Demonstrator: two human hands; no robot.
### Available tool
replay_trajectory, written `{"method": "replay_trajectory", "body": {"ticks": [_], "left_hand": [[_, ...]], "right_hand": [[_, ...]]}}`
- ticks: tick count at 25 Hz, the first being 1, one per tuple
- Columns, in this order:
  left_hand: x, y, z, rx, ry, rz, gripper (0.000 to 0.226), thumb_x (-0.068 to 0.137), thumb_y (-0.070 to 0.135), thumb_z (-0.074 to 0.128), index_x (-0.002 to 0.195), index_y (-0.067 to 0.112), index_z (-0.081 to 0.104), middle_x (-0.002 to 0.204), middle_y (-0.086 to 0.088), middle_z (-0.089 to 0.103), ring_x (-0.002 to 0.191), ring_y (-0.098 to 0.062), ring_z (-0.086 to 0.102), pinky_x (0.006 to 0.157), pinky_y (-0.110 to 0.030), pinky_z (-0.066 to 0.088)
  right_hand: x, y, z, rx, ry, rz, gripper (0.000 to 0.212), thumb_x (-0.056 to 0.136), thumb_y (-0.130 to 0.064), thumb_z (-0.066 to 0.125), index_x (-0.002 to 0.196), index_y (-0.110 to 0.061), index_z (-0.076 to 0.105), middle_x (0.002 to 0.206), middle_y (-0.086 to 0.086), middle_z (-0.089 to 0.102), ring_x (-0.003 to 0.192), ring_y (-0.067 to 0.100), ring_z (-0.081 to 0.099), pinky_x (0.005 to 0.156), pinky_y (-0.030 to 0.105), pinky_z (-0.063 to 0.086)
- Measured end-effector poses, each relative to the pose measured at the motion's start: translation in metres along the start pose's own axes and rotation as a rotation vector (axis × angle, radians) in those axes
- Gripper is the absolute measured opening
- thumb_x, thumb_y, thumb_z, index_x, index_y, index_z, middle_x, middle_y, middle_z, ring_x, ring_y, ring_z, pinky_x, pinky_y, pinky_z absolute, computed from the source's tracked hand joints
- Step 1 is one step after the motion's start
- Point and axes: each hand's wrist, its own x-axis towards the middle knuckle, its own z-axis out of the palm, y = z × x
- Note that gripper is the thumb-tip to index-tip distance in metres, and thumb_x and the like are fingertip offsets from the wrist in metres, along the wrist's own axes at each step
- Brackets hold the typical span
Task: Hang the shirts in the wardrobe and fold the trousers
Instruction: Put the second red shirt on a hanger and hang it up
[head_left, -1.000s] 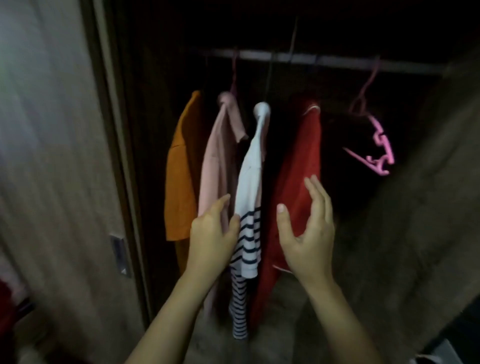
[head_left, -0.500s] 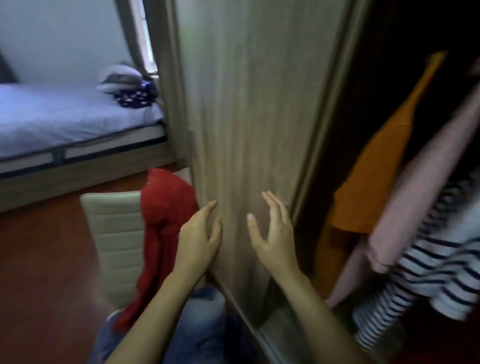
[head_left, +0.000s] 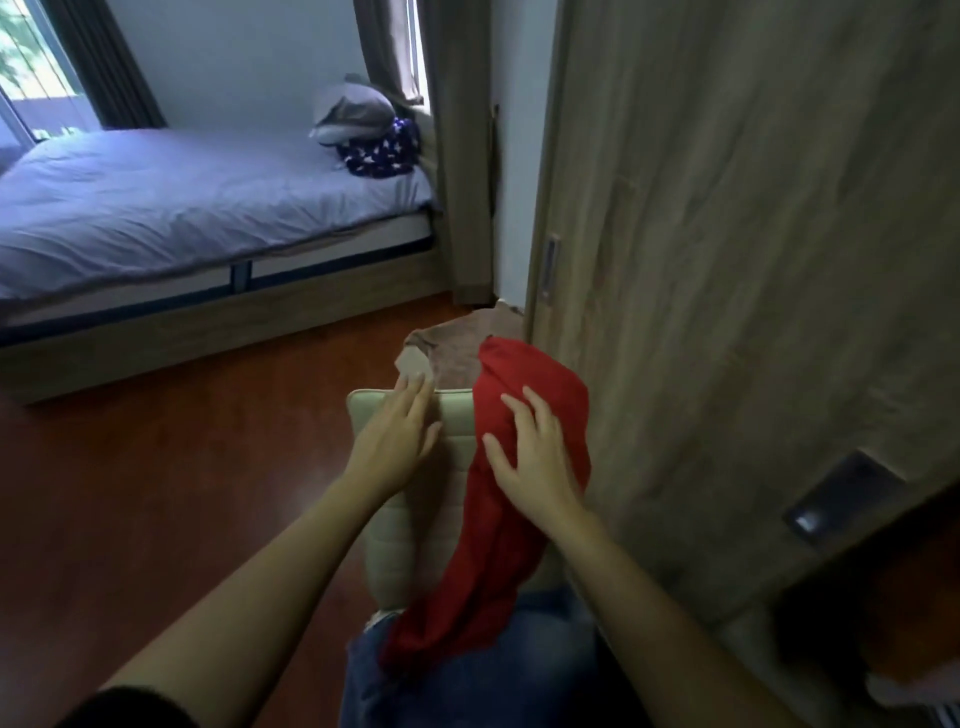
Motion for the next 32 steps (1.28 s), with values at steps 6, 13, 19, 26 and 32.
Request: {"method": "replay_trajectory", "body": {"ticks": [6, 13, 19, 26, 32], "left_hand": [[0.015, -0.039, 0.036, 0.241, -0.075, 0.09, 0.077, 0.089, 0.057, 0.009, 0.149, 0.009, 0.016, 0.157, -0.009, 0.015, 0.145, -0.024, 0.009, 0.114, -0.042, 0.005], [0.015, -0.045, 0.047, 0.206, -0.007, 0.115, 0.079, 0.09, 0.059, 0.019, 0.147, 0.006, 0.019, 0.156, -0.01, 0.019, 0.143, -0.021, 0.007, 0.113, -0.043, 0.008], [0.031, 0.013, 0.004, -0.584, 0.101, -0.225, 0.06, 0.096, 0.04, 0.043, 0.145, 0.008, 0.027, 0.152, -0.012, 0.031, 0.141, -0.024, 0.026, 0.115, -0.04, 0.019], [0.013, 0.176, -0.089, -1.193, -0.159, 0.365, 0.056, 0.076, 0.05, 0.059, 0.128, 0.035, 0.046, 0.113, 0.016, 0.06, 0.102, 0.005, 0.057, 0.09, -0.014, 0.043], [-0.019, 0.28, -0.105, -1.218, -0.313, 0.911, 0.077, 0.067, 0.006, 0.061, 0.136, 0.033, 0.04, 0.122, -0.002, 0.05, 0.103, -0.007, 0.052, 0.09, -0.022, 0.042]], "right_hand": [[0.076, -0.002, 0.019, -0.333, 0.028, 0.225, 0.092, 0.084, -0.059, 0.051, 0.149, -0.01, 0.007, 0.157, 0.017, 0.008, 0.145, 0.033, 0.007, 0.117, 0.043, 0.008], [0.061, 0.03, 0.027, -0.054, 0.262, 0.193, 0.032, 0.091, -0.019, 0.05, 0.121, -0.009, 0.055, 0.118, 0.013, 0.06, 0.109, 0.034, 0.055, 0.094, 0.039, 0.042], [0.017, 0.027, -0.044, 0.204, 0.404, 0.155, 0.036, 0.096, -0.026, 0.037, 0.121, -0.008, 0.055, 0.112, 0.006, 0.063, 0.103, 0.01, 0.057, 0.085, 0.008, 0.036], [-0.035, -0.001, -0.161, 0.243, 0.703, 0.111, 0.035, 0.095, -0.027, 0.038, 0.089, -0.006, 0.064, 0.081, 0.001, 0.065, 0.073, 0.0, 0.057, 0.071, 0.019, 0.043], [-0.114, 0.01, -0.26, 0.482, 0.826, 0.308, 0.032, 0.1, -0.016, 0.037, 0.082, -0.026, 0.061, 0.084, -0.009, 0.062, 0.067, -0.017, 0.056, 0.075, 0.015, 0.043]]}}
